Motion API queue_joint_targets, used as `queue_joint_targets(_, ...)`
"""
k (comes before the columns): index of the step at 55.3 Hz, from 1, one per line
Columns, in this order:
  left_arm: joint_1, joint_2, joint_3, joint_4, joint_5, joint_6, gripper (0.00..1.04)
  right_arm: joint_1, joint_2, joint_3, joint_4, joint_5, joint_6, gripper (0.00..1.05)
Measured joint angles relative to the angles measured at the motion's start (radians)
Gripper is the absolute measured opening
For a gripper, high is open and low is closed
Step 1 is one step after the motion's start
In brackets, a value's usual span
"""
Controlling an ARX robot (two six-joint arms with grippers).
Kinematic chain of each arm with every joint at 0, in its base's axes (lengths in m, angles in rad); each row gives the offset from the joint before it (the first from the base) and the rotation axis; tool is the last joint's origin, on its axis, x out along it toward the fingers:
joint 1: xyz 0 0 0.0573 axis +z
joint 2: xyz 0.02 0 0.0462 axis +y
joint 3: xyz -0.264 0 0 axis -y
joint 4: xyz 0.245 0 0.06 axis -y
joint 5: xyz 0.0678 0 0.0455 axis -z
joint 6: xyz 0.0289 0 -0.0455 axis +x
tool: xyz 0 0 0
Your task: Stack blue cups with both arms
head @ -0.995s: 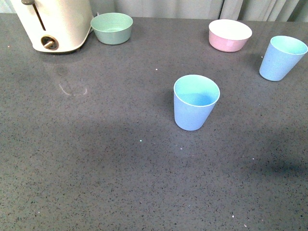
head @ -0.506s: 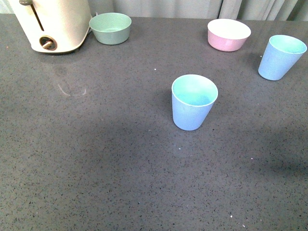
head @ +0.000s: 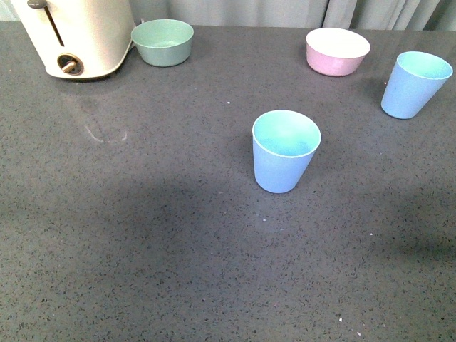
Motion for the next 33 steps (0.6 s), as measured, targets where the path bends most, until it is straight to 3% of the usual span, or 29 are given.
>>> queue_joint_targets(33,0.000,-0.372,-0.008,-0.349,0.000,0.001,0.02,0.000,0.000,0.000,0.000,0.000,0.000,0.96)
